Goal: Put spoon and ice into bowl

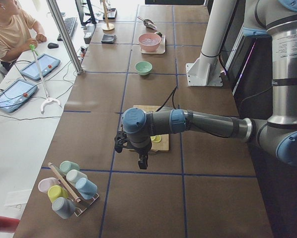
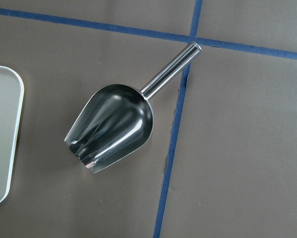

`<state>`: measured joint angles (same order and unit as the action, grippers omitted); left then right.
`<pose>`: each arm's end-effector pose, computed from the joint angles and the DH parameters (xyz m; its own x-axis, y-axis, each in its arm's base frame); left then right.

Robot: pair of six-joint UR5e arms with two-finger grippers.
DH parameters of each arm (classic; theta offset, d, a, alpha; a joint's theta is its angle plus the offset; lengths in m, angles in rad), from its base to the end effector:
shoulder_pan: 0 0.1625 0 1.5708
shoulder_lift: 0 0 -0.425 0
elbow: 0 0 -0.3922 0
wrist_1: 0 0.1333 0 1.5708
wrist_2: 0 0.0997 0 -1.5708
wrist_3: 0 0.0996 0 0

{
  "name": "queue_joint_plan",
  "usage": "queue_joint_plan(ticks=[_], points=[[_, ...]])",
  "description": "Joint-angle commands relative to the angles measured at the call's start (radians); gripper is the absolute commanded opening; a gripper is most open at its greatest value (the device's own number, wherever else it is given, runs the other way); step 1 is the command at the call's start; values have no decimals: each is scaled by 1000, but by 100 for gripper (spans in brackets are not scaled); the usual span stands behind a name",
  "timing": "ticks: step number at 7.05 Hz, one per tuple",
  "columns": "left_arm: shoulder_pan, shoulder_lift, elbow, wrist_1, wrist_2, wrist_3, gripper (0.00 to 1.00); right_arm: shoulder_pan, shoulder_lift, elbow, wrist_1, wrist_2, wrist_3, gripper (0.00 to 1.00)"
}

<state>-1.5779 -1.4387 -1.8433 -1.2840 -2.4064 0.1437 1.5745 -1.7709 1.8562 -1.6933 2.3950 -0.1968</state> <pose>-0.0624 -0.4208 0.6095 0.6640 0.0299 -0.7471 -0.0890 0.9953 -0.0393 0.0617 -0.4032 0.6169 0.6667 -0.1662 0.7266 0.1292 0.9858 0.1069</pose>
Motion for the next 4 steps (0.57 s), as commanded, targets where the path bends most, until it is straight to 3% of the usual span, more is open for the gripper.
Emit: queue_joint_plan(ticks=[1,4], points=[[-1,17,-1,-1,0,2,100,-40,-10,69,1,9,22,100],[1,17,-8,-5,-13,2,100,-245,31,239,3,36,359,100]])
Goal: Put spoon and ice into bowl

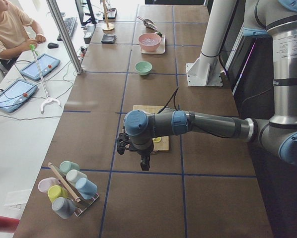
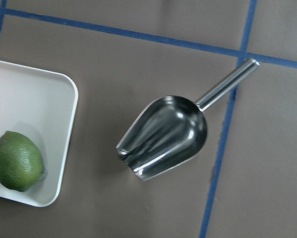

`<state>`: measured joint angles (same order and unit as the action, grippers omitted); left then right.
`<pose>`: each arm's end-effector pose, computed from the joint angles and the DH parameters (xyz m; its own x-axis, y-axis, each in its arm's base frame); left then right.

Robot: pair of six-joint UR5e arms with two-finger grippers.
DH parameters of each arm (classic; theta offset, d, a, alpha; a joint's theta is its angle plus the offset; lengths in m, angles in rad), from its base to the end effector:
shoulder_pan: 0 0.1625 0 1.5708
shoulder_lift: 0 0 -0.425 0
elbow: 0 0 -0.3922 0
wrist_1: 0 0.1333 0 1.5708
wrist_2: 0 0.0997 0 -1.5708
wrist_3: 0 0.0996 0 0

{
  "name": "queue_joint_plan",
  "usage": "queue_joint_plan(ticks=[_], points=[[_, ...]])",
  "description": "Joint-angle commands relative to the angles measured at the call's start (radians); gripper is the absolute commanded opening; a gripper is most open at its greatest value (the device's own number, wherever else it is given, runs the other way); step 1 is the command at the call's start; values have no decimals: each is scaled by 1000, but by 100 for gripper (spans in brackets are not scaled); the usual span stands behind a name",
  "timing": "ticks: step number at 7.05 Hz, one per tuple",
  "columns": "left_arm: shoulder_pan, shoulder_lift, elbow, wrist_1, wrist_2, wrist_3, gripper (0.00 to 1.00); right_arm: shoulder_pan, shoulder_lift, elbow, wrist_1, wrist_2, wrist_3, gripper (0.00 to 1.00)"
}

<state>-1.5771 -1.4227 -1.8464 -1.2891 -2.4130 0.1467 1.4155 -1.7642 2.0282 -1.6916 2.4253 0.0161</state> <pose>-0.0616 -0.4143 0.6138 0.6589 0.0269 -0.7518 -0.0911 0.9949 -0.0442 -0.0052 -0.4091 0.5277 0.6344 -0.1921 0.7487 0.1429 0.9811 0.1307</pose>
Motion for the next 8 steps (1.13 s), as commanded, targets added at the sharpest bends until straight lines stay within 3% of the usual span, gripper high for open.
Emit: queue_joint_plan(ticks=[1,3,4,5,6,7,8], points=[[0,1,-1,1,-6,-7,100,-116,49,70,0,6,206,100],[3,2,13,-28,-33,-1,100,-188,100,72,0,-2,320,100],[5,1,16,-33,-108,-2,100,-208,117,70,0,-15,359,100],[43,-1,19,-120,-170,-10,100,-210,117,70,0,-23,360,100],[128,-56,35,-190,-167,-71,100,-210,117,69,0,-25,360,100],[203,-121,26,-241,-160,-267,100,-210,114,69,0,-25,360,100],[297,-148,16,-348,-103,-388,100,-210,114,69,0,-25,360,100]])
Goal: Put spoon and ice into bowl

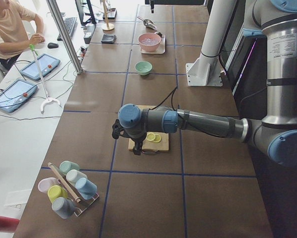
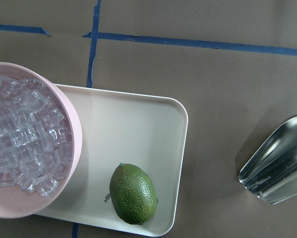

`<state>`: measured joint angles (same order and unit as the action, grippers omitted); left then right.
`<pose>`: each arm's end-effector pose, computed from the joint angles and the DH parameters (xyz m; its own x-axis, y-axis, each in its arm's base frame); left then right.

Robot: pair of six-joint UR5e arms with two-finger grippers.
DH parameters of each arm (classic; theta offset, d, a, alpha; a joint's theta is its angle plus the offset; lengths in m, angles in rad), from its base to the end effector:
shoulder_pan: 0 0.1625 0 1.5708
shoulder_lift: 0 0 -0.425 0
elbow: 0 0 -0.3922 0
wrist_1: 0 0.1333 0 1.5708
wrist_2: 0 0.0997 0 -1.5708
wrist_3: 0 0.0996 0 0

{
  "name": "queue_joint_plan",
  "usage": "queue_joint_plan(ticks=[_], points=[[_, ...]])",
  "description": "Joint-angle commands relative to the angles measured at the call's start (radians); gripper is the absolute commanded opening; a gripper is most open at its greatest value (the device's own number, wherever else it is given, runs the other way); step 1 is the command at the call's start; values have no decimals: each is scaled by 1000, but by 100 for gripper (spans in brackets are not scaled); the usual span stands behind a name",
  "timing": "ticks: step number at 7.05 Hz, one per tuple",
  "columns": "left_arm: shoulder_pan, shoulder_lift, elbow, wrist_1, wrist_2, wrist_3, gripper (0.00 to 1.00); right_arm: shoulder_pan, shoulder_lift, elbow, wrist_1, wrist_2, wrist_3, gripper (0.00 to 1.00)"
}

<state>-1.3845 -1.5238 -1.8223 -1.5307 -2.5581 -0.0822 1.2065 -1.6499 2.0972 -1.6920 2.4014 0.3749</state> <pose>0.0380 -0.4725 0.5452 0.5294 0.1559 -0.8339 -0.1397 0.9856 0.0955 -0.0995 -0.4287 0.4482 0.6316 -0.1051 0.7681 0.1142 0.9926 0.0420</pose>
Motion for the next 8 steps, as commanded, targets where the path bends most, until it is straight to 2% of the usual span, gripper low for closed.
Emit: queue_joint_plan(ticks=[1,2,3,5,6,8], points=[[218,-59,-11,-225,140,-300,100,-1,2,0,0,-1,2,100],[313,-93,-11,-320,260,-439,100,-1,2,-2,0,1,2,100],[426,-134,-9,-348,329,-482,99,-1,2,-2,0,1,2,100],[565,-182,-8,-350,502,-473,93,-1,2,-2,0,1,2,100],[631,-190,-3,-350,554,-469,90,-1,2,-2,0,1,2,100],[677,-190,23,-378,593,-470,86,-1,2,-2,0,1,2,100]])
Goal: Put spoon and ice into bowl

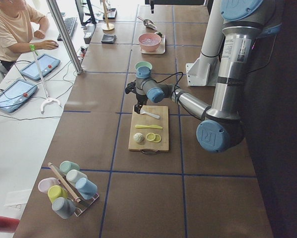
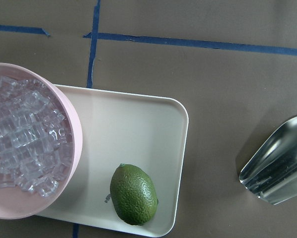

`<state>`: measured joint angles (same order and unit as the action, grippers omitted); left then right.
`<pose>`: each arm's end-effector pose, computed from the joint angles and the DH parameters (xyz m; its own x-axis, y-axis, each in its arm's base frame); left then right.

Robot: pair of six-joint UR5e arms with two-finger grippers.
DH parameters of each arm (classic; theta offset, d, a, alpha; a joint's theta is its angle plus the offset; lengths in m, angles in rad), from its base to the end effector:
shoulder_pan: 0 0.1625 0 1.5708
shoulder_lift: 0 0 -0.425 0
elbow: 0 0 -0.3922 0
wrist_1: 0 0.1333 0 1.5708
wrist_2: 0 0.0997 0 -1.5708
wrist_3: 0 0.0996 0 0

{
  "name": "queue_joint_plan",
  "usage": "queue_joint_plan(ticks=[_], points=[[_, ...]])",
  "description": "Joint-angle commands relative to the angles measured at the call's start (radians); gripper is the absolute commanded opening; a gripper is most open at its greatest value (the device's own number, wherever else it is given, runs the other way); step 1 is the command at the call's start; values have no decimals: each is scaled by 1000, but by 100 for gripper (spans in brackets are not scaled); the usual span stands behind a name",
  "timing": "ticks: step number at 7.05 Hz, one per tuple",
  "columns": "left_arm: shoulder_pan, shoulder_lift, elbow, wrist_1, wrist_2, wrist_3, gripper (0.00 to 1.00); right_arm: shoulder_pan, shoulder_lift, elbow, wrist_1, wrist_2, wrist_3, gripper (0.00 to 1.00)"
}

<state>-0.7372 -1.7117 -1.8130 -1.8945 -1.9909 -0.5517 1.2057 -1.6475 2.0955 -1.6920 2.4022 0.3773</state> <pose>0.3511 -0.4439 0.4411 0.6508 0.4594 -0.6045 -0.2606 0.8830 0.3905 -0.1002 -0.4294 0.4479 0.6310 -0.1037 0.7688 0.1137 0.9927 0.0406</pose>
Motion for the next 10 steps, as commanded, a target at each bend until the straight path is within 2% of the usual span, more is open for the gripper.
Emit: queue_joint_plan(ticks=[1,3,6,7,8,9,10], points=[[32,-2,35,-15,24,-1,80,0,0,0,0,0,0,100],[32,7,35,-15,20,-4,73,0,2,-2,0,-2,0,100],[32,11,35,-12,12,-5,53,0,3,-2,0,0,0,100],[32,11,37,-8,-2,-8,43,0,3,-2,0,1,2,100],[32,12,37,-5,-34,-11,20,0,3,-2,0,2,2,100],[32,12,37,-2,-34,-11,7,0,3,-2,0,2,2,100],[32,12,37,0,-34,-13,0,0,3,-2,0,2,2,100]])
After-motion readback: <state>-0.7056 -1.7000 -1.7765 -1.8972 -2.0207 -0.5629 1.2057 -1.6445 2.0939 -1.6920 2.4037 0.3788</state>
